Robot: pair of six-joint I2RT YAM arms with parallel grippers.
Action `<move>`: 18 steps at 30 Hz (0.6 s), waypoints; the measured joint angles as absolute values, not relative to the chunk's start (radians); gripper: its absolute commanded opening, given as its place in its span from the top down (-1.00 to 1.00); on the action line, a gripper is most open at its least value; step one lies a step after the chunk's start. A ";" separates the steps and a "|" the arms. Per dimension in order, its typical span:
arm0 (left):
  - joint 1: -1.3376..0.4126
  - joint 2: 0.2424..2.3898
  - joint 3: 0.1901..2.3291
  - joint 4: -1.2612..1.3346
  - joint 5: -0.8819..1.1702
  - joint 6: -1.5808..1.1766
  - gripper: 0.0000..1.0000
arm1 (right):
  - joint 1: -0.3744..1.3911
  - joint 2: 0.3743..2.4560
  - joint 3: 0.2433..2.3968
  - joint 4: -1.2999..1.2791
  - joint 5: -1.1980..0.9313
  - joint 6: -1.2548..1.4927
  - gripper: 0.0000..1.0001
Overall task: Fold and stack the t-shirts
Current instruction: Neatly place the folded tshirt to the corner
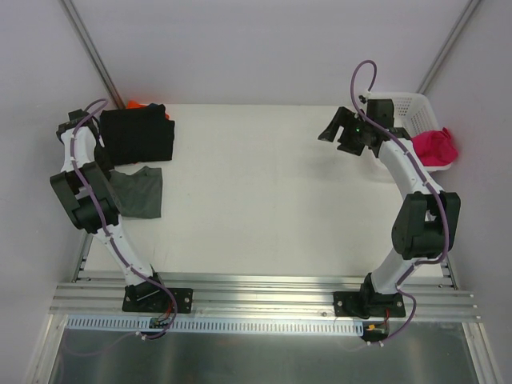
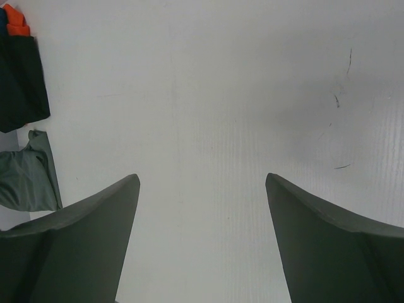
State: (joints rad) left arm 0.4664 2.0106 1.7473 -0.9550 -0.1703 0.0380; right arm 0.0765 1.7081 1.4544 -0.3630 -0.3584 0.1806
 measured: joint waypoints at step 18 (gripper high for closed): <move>0.466 2.097 1.796 -0.928 -0.216 0.051 -0.54 | 0.085 1.689 1.425 -0.368 -0.344 0.161 -0.72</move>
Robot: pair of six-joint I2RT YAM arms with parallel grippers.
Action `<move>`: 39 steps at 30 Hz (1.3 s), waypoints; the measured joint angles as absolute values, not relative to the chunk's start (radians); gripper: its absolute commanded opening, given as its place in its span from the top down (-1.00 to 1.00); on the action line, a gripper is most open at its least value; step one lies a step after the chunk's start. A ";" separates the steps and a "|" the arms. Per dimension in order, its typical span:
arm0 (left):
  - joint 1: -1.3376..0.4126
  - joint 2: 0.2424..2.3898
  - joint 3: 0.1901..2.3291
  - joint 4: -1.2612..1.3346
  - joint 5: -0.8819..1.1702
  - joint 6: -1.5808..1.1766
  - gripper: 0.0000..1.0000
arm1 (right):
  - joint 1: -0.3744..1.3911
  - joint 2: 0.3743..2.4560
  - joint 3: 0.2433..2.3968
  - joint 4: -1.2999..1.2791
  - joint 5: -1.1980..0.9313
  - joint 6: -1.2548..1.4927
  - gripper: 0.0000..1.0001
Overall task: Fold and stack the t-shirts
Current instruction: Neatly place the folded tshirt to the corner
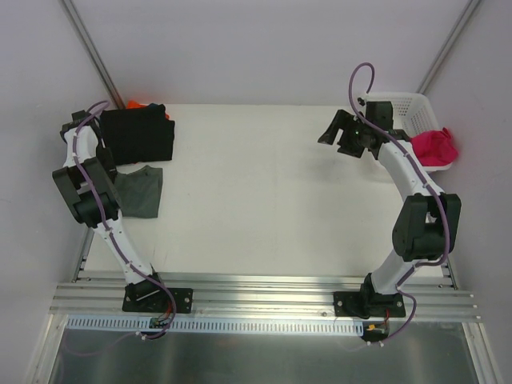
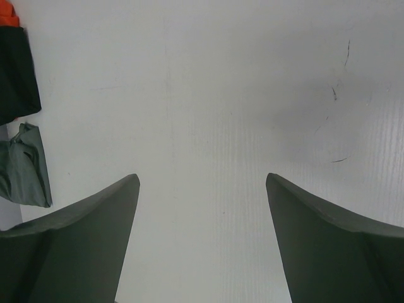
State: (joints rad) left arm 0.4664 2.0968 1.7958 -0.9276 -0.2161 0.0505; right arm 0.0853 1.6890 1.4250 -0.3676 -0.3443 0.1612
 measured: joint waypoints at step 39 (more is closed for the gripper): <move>-0.154 1.791 2.100 -0.892 0.277 -0.097 -0.98 | 0.061 1.445 1.378 -0.480 -0.156 -0.079 -0.99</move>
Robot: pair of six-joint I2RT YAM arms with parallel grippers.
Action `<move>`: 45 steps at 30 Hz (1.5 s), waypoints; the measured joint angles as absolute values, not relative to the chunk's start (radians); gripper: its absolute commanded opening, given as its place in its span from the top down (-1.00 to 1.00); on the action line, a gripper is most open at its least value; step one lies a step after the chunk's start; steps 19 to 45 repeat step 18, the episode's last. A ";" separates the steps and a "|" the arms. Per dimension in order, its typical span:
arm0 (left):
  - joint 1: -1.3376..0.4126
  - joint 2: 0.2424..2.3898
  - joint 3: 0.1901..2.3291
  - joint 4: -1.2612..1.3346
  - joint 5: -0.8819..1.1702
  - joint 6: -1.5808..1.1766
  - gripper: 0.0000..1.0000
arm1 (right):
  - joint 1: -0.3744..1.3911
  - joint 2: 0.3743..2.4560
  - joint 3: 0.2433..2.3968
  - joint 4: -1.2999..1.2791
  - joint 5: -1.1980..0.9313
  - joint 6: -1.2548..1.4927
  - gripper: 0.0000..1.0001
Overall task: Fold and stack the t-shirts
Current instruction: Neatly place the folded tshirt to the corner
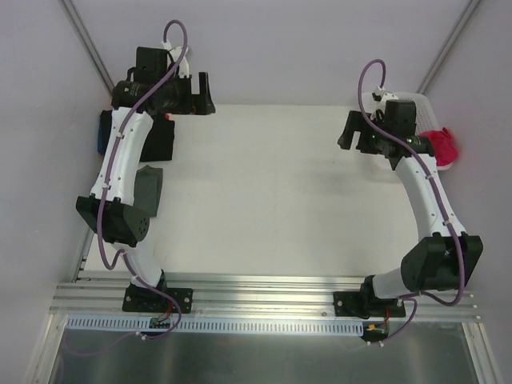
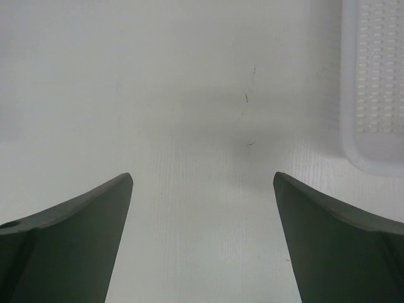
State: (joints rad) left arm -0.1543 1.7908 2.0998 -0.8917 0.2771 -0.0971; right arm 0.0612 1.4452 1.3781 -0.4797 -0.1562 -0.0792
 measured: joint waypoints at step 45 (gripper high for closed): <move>-0.314 1.789 2.163 -0.824 0.184 -0.019 -0.98 | 0.060 1.343 1.596 -0.939 0.074 -0.168 -0.94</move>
